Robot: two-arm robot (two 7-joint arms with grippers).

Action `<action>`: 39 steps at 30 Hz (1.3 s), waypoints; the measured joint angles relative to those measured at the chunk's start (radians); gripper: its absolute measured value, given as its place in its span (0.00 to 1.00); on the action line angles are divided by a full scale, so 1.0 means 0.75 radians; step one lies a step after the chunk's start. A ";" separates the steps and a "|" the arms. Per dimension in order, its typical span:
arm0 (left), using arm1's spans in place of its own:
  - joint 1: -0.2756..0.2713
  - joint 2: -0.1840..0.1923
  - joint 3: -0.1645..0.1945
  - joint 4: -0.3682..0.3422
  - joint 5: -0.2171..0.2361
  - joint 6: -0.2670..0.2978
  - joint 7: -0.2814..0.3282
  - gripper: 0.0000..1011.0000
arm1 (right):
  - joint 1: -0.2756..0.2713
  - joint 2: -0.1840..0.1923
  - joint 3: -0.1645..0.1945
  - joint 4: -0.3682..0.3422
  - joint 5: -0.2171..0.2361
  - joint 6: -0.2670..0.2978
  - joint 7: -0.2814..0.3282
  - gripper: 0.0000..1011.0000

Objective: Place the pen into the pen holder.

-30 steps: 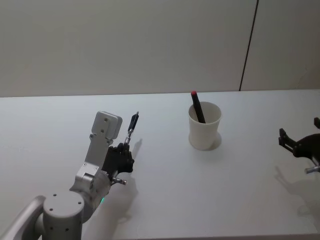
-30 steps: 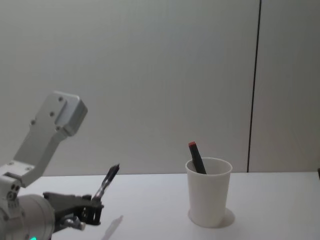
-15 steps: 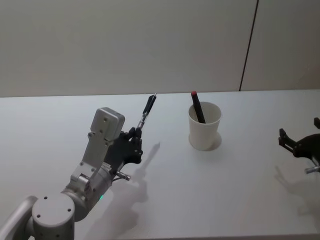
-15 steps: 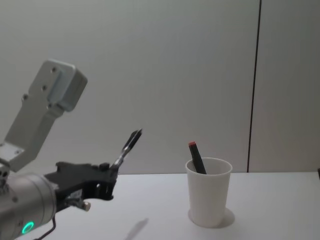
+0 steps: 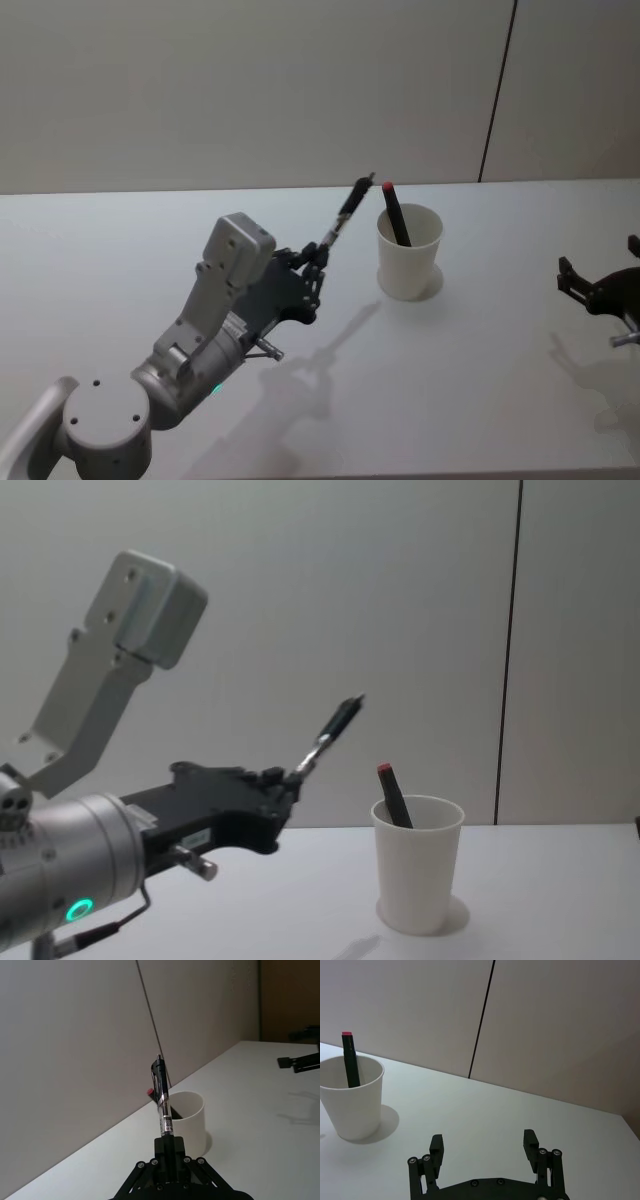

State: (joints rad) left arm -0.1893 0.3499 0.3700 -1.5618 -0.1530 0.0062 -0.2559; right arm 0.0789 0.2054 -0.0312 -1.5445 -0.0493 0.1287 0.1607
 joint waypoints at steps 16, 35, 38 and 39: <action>-0.088 -0.049 0.024 0.089 0.033 -0.137 -0.263 0.12 | 0.000 0.000 0.000 0.000 0.000 0.000 0.000 0.99; -0.182 -0.123 0.060 0.223 0.043 -0.228 -0.438 0.12 | 0.000 0.000 0.000 0.000 0.000 0.000 0.000 0.99; -0.193 -0.132 0.066 0.240 0.042 -0.236 -0.455 0.12 | 0.000 0.000 0.000 0.000 0.000 0.000 0.000 0.99; -0.195 -0.134 0.067 0.244 0.042 -0.238 -0.458 0.12 | 0.000 0.000 0.000 0.000 0.000 0.000 0.000 0.99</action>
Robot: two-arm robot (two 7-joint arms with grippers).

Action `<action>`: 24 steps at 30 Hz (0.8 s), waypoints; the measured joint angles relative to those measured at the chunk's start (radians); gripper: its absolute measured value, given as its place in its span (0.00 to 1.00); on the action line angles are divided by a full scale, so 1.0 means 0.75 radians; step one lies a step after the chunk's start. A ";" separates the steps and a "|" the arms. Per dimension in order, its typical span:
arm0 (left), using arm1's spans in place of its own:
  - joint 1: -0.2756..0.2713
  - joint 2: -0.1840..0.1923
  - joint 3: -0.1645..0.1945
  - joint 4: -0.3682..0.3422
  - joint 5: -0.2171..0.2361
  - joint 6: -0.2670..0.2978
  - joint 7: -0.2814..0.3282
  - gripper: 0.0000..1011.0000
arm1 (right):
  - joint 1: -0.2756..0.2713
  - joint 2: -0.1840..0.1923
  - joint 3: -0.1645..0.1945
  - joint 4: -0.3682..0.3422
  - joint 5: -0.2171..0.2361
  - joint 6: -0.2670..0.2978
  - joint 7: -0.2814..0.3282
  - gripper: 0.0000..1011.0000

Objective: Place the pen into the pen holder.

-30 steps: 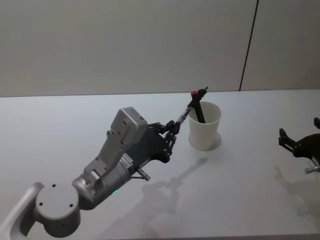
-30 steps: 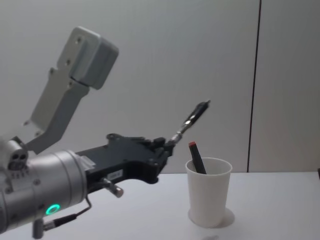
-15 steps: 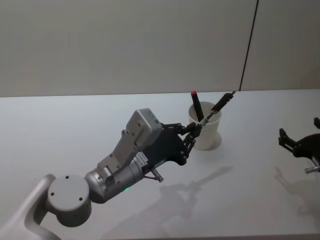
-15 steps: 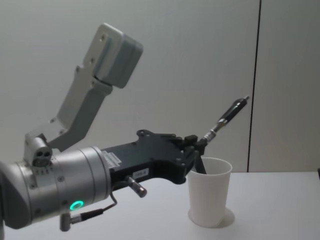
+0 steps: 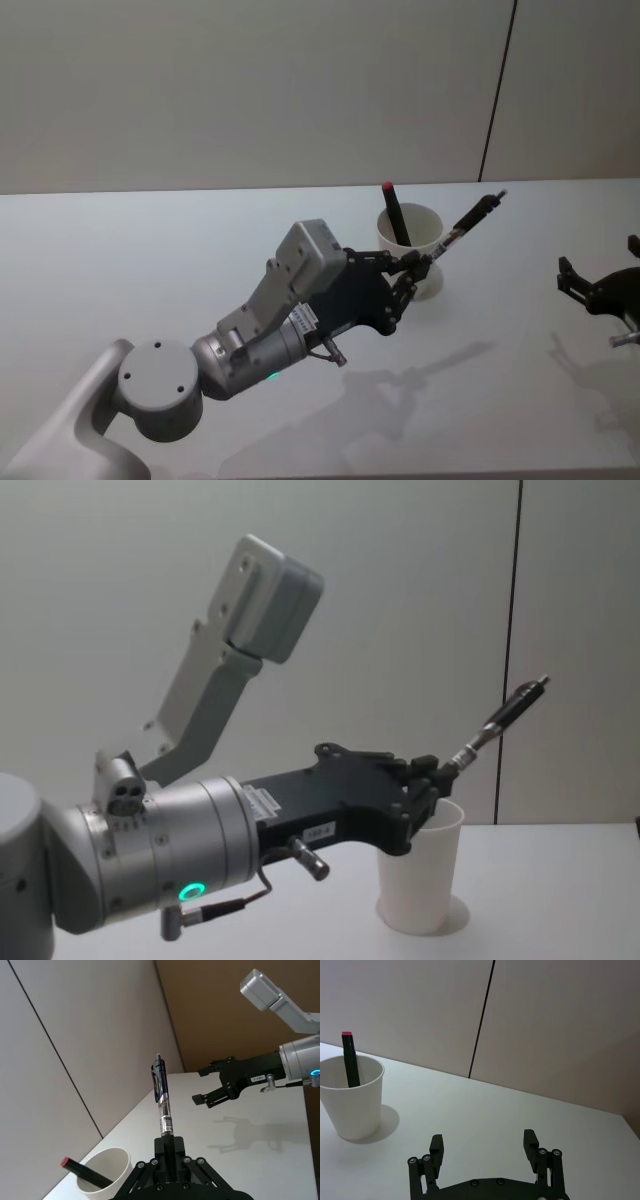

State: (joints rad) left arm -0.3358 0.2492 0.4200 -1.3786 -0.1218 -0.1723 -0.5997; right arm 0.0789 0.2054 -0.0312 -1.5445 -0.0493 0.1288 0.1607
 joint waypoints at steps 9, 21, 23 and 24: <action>-0.029 -0.023 0.012 0.043 -0.009 -0.025 -0.048 0.12 | 0.000 0.000 0.000 0.000 0.000 0.000 0.000 0.99; -0.050 -0.038 0.021 0.074 -0.017 -0.040 -0.082 0.12 | 0.000 0.000 0.000 0.000 0.000 -0.001 0.001 0.99; -0.052 -0.039 0.022 0.077 -0.018 -0.042 -0.085 0.12 | -0.002 0.001 0.000 0.000 0.002 -0.004 0.002 0.99; -0.053 -0.040 0.022 0.079 -0.019 -0.043 -0.088 0.12 | -0.002 0.001 0.000 0.000 0.004 -0.005 0.003 0.99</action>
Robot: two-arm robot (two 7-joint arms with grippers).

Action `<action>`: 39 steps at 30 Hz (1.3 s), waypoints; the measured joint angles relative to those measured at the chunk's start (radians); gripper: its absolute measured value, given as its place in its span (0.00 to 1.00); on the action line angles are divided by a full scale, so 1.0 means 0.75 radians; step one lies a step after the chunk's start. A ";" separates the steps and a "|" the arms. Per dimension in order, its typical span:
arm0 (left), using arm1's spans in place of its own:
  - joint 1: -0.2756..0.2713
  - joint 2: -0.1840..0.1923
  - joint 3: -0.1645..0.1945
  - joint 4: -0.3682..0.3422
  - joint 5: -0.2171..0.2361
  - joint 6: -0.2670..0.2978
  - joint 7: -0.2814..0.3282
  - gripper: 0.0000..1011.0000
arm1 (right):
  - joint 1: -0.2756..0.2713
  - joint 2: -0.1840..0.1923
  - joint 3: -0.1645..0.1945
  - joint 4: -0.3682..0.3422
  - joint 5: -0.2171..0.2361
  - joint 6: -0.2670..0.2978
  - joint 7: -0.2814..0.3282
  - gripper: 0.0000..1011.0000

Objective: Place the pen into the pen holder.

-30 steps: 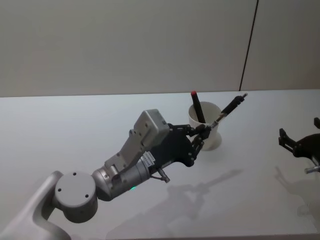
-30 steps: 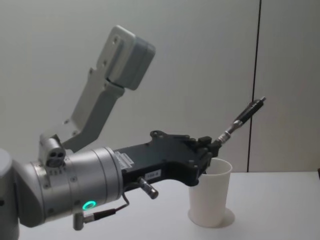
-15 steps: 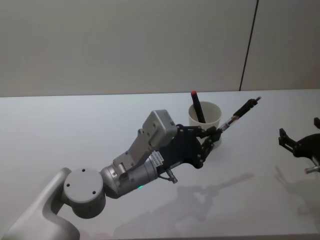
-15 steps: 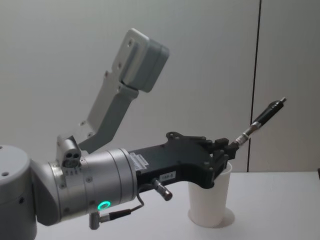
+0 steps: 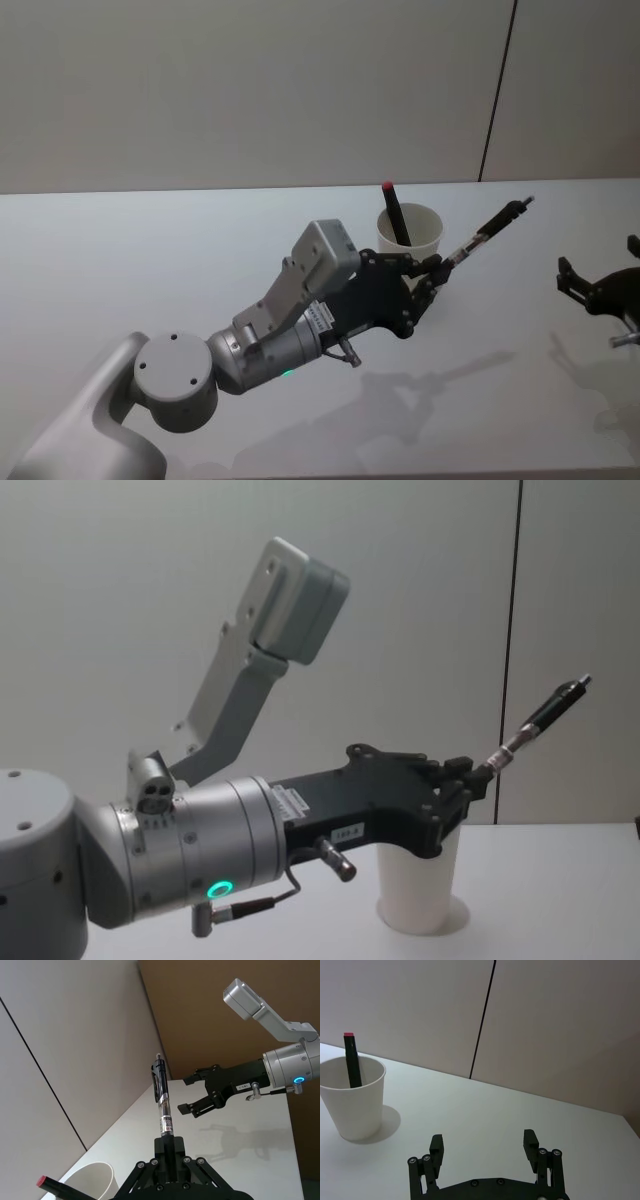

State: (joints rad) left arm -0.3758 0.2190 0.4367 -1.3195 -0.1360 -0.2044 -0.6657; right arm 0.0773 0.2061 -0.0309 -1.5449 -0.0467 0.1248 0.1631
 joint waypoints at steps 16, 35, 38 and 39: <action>-0.007 -0.005 0.003 0.011 -0.003 -0.006 -0.012 0.12 | -0.029 0.020 0.025 -0.037 0.110 -0.049 0.077 0.99; -0.009 -0.007 0.003 0.014 -0.004 -0.007 -0.016 0.12 | -0.102 0.084 0.088 -0.110 0.434 -0.024 0.357 0.99; -0.009 -0.007 0.003 0.014 -0.003 -0.007 -0.016 0.12 | -0.114 0.094 0.096 -0.124 0.489 -0.004 0.407 0.99; -0.009 -0.007 0.003 0.014 -0.003 -0.007 -0.016 0.12 | -0.120 0.098 0.098 -0.132 0.514 0.006 0.429 0.99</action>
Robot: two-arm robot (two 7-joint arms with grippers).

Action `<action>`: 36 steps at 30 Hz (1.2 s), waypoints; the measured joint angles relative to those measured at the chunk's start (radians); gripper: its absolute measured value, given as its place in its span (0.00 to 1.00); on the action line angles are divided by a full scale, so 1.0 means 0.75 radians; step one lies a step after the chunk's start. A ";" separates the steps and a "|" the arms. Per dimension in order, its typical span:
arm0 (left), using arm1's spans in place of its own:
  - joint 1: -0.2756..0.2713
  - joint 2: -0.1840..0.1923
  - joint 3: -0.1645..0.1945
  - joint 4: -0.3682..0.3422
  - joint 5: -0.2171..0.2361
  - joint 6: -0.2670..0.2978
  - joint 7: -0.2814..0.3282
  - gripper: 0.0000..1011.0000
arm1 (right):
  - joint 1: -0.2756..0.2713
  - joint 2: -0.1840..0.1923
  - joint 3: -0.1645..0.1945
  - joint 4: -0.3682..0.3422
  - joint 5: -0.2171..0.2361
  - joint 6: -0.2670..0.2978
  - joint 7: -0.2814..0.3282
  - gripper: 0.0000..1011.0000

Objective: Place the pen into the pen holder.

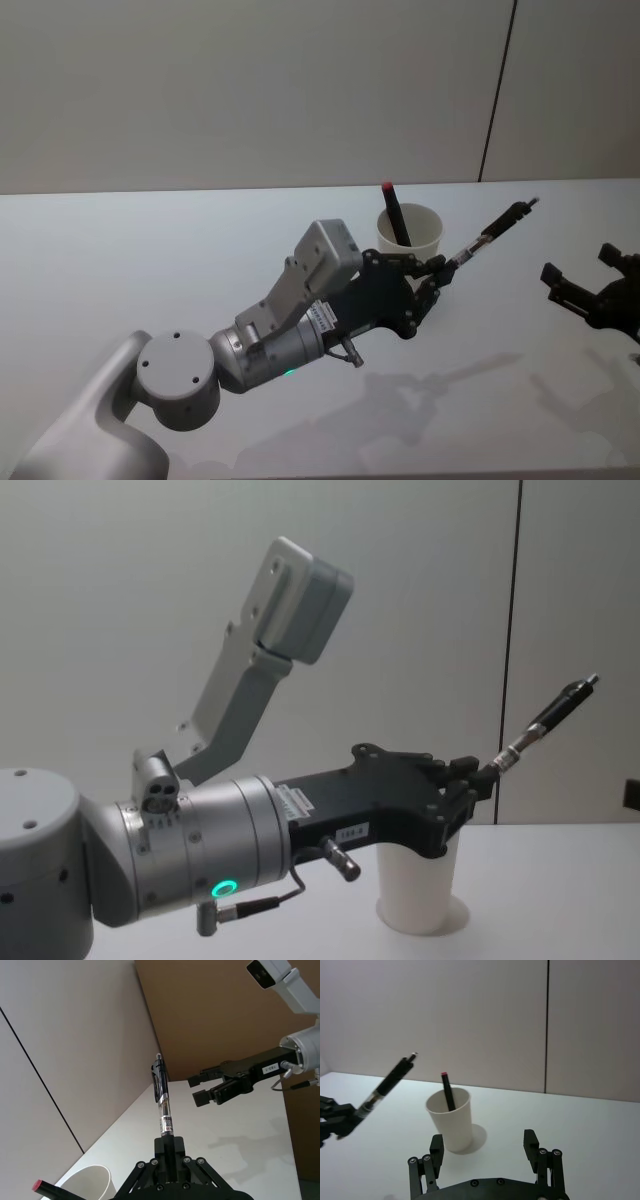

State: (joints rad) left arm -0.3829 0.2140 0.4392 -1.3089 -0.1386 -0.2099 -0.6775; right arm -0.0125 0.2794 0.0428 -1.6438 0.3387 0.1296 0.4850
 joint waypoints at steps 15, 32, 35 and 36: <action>0.000 0.000 0.000 0.000 0.000 0.000 0.000 0.12 | -0.038 0.014 0.005 -0.061 0.222 0.100 0.150 0.99; 0.000 0.000 0.000 0.000 0.000 0.000 0.000 0.12 | -0.043 -0.012 -0.029 -0.106 0.430 0.231 0.157 0.99; 0.000 0.000 0.000 0.000 0.000 0.000 0.000 0.12 | -0.037 -0.022 -0.037 -0.106 0.459 0.249 0.133 0.99; 0.000 0.000 0.000 0.000 0.000 0.000 0.000 0.12 | -0.035 -0.025 -0.039 -0.106 0.469 0.255 0.124 0.99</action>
State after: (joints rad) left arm -0.3829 0.2141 0.4392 -1.3090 -0.1385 -0.2098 -0.6774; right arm -0.0386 0.2610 0.0134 -1.7233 0.6902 0.3210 0.5778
